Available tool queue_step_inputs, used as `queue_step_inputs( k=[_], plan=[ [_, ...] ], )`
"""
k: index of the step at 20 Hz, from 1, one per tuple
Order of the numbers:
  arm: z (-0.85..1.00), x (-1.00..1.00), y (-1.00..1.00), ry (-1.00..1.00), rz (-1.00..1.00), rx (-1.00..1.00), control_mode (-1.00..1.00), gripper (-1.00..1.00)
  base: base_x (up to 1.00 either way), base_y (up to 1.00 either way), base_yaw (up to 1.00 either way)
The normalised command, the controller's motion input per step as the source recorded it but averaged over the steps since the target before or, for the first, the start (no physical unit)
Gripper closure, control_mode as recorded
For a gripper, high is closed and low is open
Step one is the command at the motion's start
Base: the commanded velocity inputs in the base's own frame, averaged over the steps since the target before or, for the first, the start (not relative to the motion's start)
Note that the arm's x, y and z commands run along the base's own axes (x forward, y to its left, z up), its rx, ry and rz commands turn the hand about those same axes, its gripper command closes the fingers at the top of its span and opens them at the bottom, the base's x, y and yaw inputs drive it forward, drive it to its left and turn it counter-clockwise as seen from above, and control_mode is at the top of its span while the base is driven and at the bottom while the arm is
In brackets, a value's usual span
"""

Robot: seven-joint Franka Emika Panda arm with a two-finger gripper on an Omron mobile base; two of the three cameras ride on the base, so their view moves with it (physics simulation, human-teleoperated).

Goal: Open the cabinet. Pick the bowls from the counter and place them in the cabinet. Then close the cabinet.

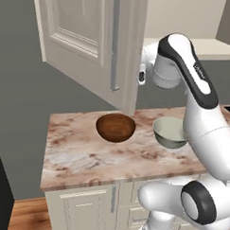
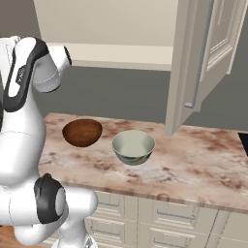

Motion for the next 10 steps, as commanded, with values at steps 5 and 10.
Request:
queue_step_inputs(
  k=[5,10],
  plan=[
    [0.0,0.0,0.97,0.09,0.0,0.0,-1.0,-1.0,0.0,0.0,0.0],
    [0.0,0.0,0.57,0.03,0.0,0.0,-1.0,-1.0,0.0,0.0,0.0]
  ],
)
